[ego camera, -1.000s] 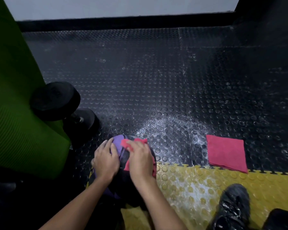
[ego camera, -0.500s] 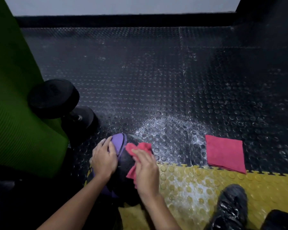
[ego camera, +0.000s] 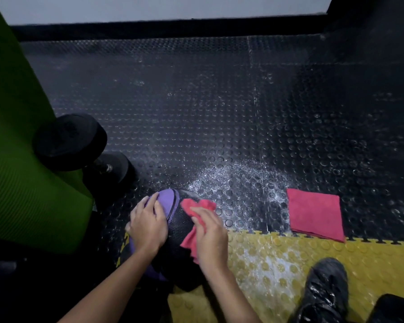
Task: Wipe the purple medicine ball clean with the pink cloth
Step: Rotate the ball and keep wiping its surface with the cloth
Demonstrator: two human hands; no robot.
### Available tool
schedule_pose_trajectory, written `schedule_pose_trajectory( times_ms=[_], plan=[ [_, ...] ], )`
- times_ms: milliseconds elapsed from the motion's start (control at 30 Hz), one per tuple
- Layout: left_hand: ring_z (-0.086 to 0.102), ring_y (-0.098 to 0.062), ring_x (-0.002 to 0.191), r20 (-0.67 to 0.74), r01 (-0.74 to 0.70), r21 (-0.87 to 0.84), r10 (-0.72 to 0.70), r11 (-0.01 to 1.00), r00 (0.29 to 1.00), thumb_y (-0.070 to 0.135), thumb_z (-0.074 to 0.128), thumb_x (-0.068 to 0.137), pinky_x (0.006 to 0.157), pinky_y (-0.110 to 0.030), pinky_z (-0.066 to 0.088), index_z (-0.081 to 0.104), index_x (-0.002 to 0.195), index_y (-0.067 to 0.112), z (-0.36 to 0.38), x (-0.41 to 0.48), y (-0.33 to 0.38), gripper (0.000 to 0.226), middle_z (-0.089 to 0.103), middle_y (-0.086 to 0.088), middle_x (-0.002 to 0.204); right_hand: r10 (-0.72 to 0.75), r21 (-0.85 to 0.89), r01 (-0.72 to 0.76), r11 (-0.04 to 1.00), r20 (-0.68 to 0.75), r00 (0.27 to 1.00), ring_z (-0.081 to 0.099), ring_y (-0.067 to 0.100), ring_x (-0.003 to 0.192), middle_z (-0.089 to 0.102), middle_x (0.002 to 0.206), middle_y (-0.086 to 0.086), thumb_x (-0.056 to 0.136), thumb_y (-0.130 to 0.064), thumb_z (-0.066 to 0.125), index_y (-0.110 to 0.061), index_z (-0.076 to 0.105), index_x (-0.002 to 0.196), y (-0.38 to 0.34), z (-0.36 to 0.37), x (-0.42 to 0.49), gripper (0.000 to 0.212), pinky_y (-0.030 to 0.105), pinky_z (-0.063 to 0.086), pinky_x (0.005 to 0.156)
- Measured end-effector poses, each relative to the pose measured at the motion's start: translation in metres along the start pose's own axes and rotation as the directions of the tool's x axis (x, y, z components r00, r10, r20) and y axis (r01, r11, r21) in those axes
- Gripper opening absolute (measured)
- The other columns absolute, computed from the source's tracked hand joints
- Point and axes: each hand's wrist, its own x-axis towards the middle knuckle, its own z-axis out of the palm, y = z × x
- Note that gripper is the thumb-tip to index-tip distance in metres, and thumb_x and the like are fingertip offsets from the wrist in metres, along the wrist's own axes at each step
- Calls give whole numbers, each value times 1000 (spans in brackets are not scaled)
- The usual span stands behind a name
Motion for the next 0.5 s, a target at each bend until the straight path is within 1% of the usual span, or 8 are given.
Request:
schedule_pose_trajectory(
  times_ms=[67, 133, 167, 200, 267, 367, 433, 500],
  plan=[
    [31, -20, 136, 2, 0, -13, 0, 1000, 1000, 28, 33, 99, 108, -50, 23, 49, 136, 28, 0, 1, -1, 40, 41, 3, 146, 286, 65, -287, 956, 19, 958, 56, 5, 84, 65, 106, -7, 90, -13, 55, -25, 66, 105, 13, -15, 10, 22, 7, 38, 71],
    [31, -19, 136, 1, -10, -9, 10, 1000, 1000, 28, 32, 99, 109, -49, 23, 49, 136, 29, 0, 1, -1, 41, 41, 3, 146, 425, 76, -426, 901, 40, 905, 54, 2, 73, 66, 102, -7, 90, -16, 53, -28, 64, 105, 18, -22, 15, 21, 9, 41, 65],
    [30, -19, 136, 2, -9, -6, 10, 1000, 1000, 28, 32, 99, 109, -49, 23, 48, 136, 29, 1, 2, 0, 41, 41, 3, 146, 410, 62, -411, 909, 37, 912, 53, 1, 69, 65, 97, -9, 90, -16, 54, -29, 64, 103, 12, -21, 14, 21, 7, 41, 66],
    [30, -19, 136, 4, -5, -3, 5, 1000, 1000, 28, 32, 99, 108, -49, 23, 48, 136, 29, 1, 2, 1, 41, 40, 3, 146, 325, 43, -326, 944, 28, 945, 52, 1, 69, 65, 92, -10, 89, -14, 56, -28, 66, 101, 3, -17, 12, 21, 3, 39, 69],
    [30, -20, 136, 5, 3, 2, -3, 1000, 1000, 27, 32, 99, 108, -49, 24, 47, 137, 28, 0, 2, 1, 41, 39, 2, 147, 39, -3, -39, 999, 4, 999, 56, 7, 84, 67, 96, -9, 85, -12, 58, -23, 70, 98, -15, -2, 0, 21, -2, 28, 83],
    [33, -21, 136, 3, 9, -11, -9, 1000, 1000, 27, 32, 99, 107, -49, 26, 48, 137, 27, -1, 4, -3, 41, 40, 2, 147, -131, -68, 138, 988, 99, 987, 54, 12, 107, 66, 109, -12, 85, -31, 45, -26, 68, 103, -15, 15, -6, 30, 7, 19, 103],
    [35, -21, 135, -8, -2, -34, 2, 999, 1000, 27, 33, 99, 106, -48, 28, 49, 136, 27, -1, 5, -7, 40, 42, 2, 146, -63, -79, 70, 994, 94, 994, 50, 10, 114, 61, 119, -14, 90, -35, 42, -29, 63, 114, -9, 8, 1, 33, 20, 30, 105],
    [36, -21, 134, -12, -22, -34, 22, 999, 1000, 29, 33, 99, 106, -49, 29, 51, 134, 28, 0, 5, -7, 40, 44, 2, 145, 171, -12, -170, 985, 77, 982, 51, 7, 108, 58, 121, -12, 94, -32, 44, -29, 58, 120, -1, -8, 9, 30, 20, 38, 95]
  ],
)
